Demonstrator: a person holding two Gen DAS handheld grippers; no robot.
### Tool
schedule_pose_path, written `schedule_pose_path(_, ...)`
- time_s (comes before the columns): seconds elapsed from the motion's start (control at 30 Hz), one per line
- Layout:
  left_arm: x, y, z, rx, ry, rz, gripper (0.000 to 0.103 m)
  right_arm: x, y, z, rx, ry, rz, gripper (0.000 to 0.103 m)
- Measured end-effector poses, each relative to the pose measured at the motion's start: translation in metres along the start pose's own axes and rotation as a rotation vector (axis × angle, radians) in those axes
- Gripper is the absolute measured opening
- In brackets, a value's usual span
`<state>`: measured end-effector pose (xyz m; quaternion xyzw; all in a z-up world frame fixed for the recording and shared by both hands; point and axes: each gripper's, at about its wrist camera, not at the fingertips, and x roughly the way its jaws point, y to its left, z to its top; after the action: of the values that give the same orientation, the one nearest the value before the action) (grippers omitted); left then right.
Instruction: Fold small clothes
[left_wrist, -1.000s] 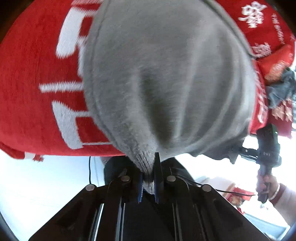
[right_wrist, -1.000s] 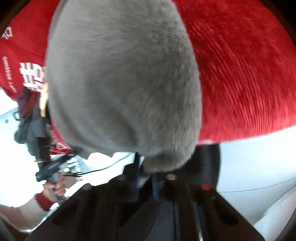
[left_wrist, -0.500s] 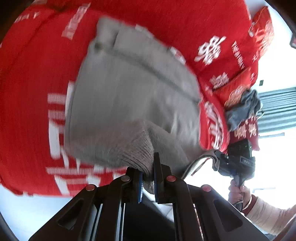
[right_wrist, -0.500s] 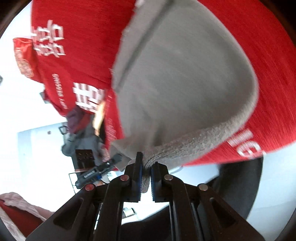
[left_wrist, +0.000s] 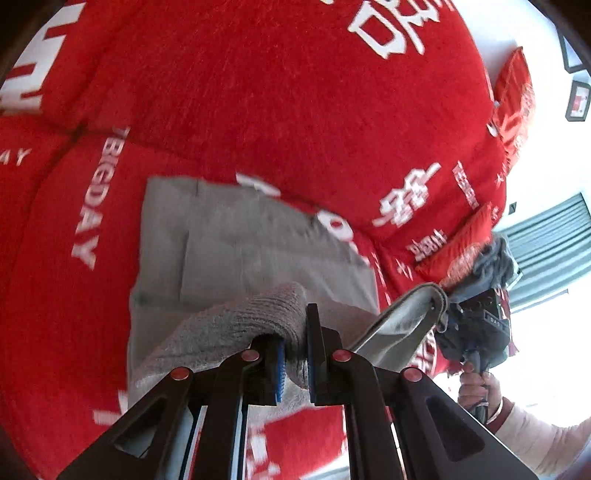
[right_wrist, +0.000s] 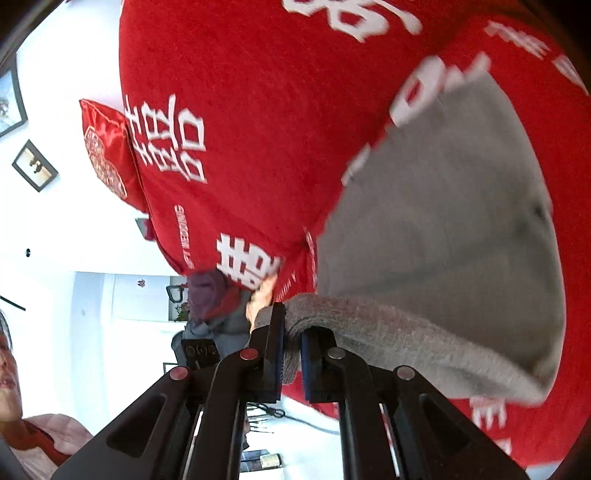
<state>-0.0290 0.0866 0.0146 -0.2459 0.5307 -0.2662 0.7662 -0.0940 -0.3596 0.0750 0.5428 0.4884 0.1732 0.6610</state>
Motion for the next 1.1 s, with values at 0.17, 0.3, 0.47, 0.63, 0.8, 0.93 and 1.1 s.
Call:
schedule_pose_path(0.17,0.051,0.007,0.043,0.011,0.011,0.075,0.009,0.022,-0.017,0.066,0.031,-0.023,-0.021,0.008)
schedule_pose_path(0.3,0.091,0.024,0.065,-0.022,0.025,0.166,0.009,0.036,-0.047,0.103,0.084,-0.037,-0.050,0.008)
schedule_pose_path(0.47,0.127,0.043,0.083,-0.057,0.067,0.313,0.013,0.052,-0.089,0.135,0.150,-0.043,-0.139,0.008)
schedule_pose_path(0.63,0.121,0.037,0.089,-0.005,0.046,0.444,0.053,0.062,-0.116,0.150,0.210,-0.041,-0.227,0.012)
schedule_pose_path(0.8,0.092,0.028,0.094,0.024,0.016,0.506,0.053,0.054,-0.112,0.158,0.229,-0.080,-0.274,0.056)
schedule_pose_path(0.93,0.101,0.024,0.084,0.056,0.099,0.476,0.053,0.044,-0.086,0.160,0.162,-0.073,-0.249,0.065)
schedule_pose_path(1.1,0.154,0.020,0.070,0.086,0.179,0.487,0.053,0.083,-0.068,0.148,0.030,0.101,-0.301,0.056)
